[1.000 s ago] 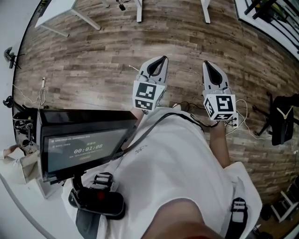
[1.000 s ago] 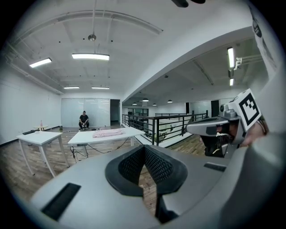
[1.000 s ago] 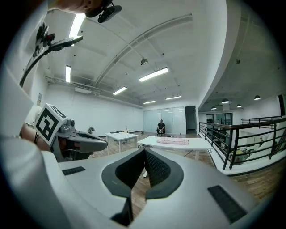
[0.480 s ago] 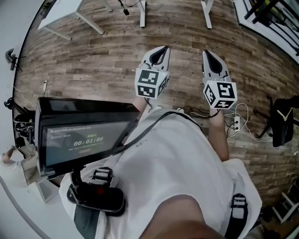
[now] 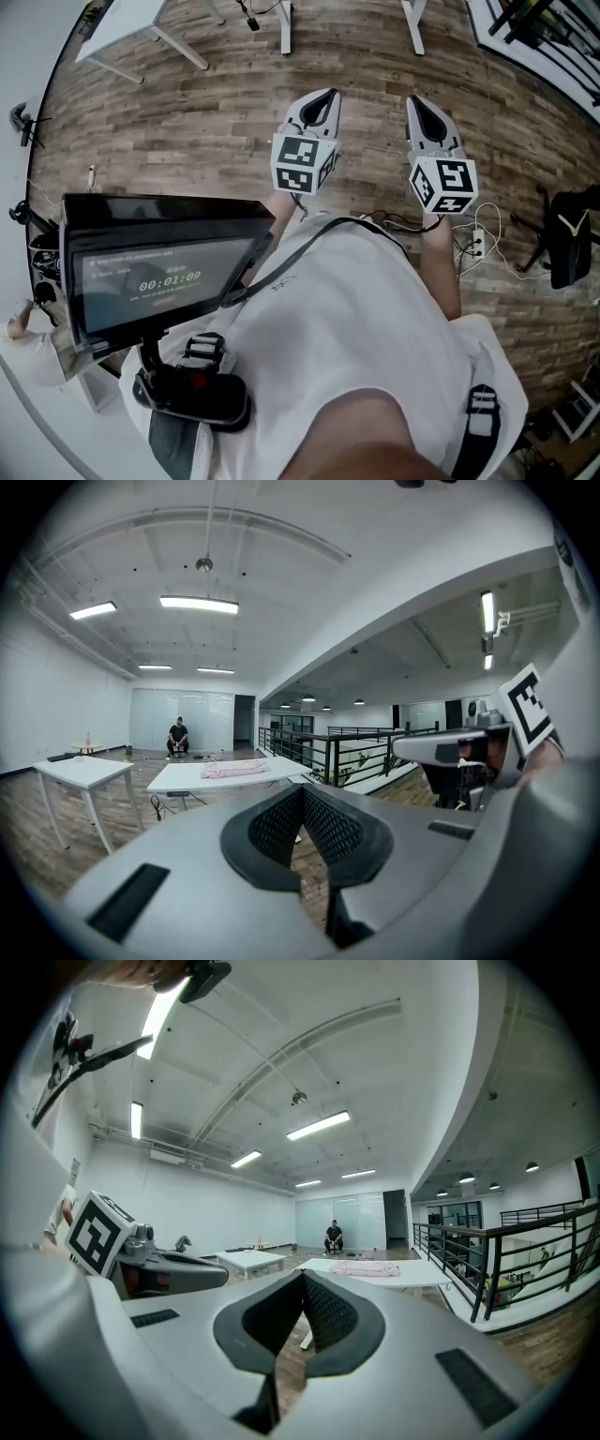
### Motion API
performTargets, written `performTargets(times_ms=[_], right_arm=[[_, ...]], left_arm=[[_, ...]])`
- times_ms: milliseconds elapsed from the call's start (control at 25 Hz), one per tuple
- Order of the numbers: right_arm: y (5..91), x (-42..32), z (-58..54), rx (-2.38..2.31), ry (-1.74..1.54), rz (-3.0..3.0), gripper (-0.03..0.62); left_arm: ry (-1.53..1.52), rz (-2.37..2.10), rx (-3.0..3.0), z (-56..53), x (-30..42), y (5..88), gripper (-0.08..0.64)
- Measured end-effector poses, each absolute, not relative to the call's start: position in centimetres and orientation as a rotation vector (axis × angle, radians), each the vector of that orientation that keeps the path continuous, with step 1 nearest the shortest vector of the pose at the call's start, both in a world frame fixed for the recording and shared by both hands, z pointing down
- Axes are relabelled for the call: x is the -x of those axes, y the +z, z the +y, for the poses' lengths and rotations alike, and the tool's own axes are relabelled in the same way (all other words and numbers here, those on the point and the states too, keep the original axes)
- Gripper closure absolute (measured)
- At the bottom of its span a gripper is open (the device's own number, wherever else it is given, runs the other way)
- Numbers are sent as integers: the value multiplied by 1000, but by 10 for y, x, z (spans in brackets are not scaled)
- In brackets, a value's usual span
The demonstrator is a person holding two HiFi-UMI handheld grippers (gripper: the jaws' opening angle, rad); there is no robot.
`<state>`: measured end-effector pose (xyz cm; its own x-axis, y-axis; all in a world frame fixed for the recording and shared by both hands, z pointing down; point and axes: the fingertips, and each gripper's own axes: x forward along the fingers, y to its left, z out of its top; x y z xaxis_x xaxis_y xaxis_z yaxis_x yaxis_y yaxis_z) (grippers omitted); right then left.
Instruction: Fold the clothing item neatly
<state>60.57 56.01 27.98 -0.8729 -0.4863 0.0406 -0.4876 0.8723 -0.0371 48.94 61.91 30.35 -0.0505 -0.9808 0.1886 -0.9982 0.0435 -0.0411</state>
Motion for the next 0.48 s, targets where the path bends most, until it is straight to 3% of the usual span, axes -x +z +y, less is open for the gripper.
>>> performTargets(times_ms=[480], right_arm=[[262,-598,572,-796,55,-2986,589]], left_arm=[[228,-2171,-2112,627,-481,283,558]])
